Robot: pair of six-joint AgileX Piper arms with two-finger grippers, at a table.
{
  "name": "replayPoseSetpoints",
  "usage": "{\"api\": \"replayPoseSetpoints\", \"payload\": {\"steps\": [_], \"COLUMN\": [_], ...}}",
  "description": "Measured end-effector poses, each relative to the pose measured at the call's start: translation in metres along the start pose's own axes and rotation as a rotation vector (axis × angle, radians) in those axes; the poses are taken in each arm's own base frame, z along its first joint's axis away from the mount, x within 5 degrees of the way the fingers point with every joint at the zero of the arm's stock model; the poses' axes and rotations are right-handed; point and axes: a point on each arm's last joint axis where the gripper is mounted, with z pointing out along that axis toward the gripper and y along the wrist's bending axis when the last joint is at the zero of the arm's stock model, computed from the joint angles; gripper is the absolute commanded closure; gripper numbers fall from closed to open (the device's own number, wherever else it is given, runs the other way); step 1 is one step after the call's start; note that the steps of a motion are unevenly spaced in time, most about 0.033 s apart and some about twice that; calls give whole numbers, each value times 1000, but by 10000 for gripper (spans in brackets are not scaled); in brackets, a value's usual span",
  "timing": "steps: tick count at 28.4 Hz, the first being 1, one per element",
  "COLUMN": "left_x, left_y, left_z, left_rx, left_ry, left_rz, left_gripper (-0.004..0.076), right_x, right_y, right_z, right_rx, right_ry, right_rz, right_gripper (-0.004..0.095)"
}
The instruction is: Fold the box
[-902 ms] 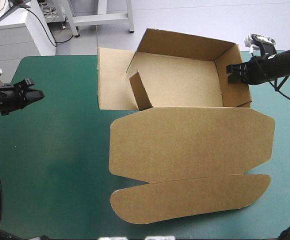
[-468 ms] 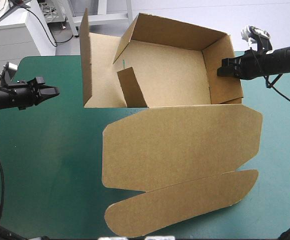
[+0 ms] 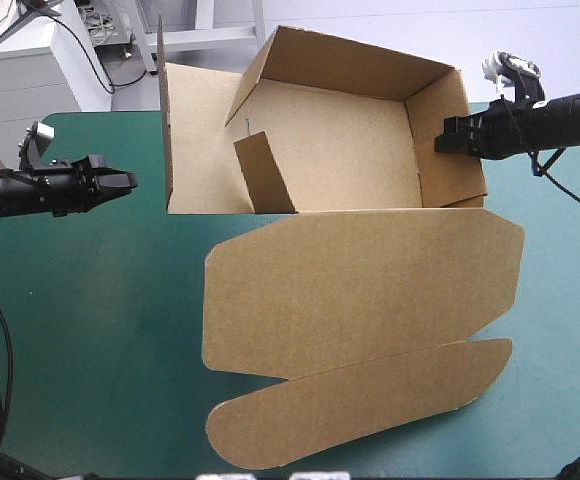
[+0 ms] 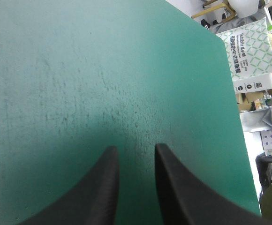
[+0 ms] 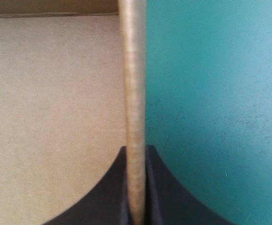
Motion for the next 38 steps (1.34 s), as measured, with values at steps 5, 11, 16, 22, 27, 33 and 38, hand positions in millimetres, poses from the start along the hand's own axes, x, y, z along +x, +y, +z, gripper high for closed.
{"api": "replayPoseSetpoints", "payload": {"steps": [5,11,16,22,27,33,38], "left_x": [0,0,-1,3,8,13,21], "left_y": [0,0,-3,-17,-36,-59,-79], "left_z": [0,0,1,11,12,-3,-9], "left_rx": [0,4,25,58,83,96,114], "left_ry": [0,-2,-11,14,22,-8,-13], "left_rz": [0,-17,-28,-4,36,93,142], "left_gripper": [220,238,245,251,251,251,251], "right_x": [0,0,2,-1,-6,-4,-5], "right_y": [0,0,9,28,25,16,13], "right_z": [0,2,10,24,26,28,41], "right_rx": [1,-2,-18,-39,-7,67,74], "right_ry": [0,4,24,-6,-58,-30,-29], "right_rz": [-11,-21,-50,-106,-105,-118,-93], "right_gripper": [927,926,925,925,925,925,925]}}
